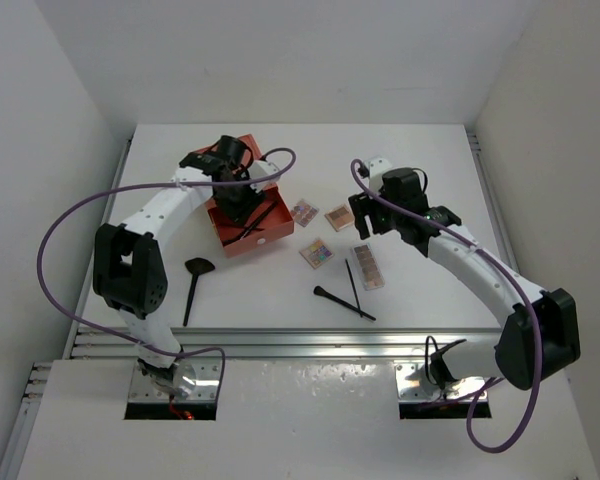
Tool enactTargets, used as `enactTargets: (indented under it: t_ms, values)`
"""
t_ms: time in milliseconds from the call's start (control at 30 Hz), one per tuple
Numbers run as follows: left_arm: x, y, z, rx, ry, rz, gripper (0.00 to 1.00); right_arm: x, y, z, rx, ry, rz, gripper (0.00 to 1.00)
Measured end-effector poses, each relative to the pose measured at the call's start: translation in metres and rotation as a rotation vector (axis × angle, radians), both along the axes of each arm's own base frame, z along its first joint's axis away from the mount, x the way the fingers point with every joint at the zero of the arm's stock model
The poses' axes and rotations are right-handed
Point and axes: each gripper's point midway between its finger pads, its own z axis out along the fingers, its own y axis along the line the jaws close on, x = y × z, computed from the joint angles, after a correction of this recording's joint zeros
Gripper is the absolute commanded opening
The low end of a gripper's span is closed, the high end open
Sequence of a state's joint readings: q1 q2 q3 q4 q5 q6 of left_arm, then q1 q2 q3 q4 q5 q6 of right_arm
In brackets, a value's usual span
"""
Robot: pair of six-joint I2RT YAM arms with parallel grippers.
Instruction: Organize the makeup
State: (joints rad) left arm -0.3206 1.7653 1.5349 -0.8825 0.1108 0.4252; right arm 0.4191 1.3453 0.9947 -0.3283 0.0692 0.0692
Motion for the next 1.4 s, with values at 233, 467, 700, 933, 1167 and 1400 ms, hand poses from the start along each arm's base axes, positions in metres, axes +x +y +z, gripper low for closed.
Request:
enactTargets:
  t_ms: [233,467,700,933,1167,1400]
  values:
    - [0.014,-0.011,0.034,-0.065,-0.06,0.014,0.5,-0.012,0.0,-0.015,0.025,0.084,-0.045,0.43]
    - [0.028,-0.001,0.087,-0.183,-0.163,0.091,0.49,-0.062,0.013,-0.087,0.012,0.284,-0.029,0.43]
    - [0.019,0.059,0.115,-0.249,-0.22,0.262,0.49,-0.092,0.024,-0.144,-0.081,0.467,0.031,0.41]
    - [-0.023,0.124,0.097,-0.251,-0.188,0.446,0.48,-0.095,0.027,-0.156,-0.117,0.513,0.047,0.41]
    - [-0.051,0.149,0.052,-0.262,-0.09,0.548,0.48,-0.097,0.037,-0.14,-0.114,0.46,0.14,0.49]
    - [-0.071,0.16,0.013,-0.255,-0.004,0.612,0.48,-0.111,0.058,-0.124,-0.104,0.421,0.332,0.59]
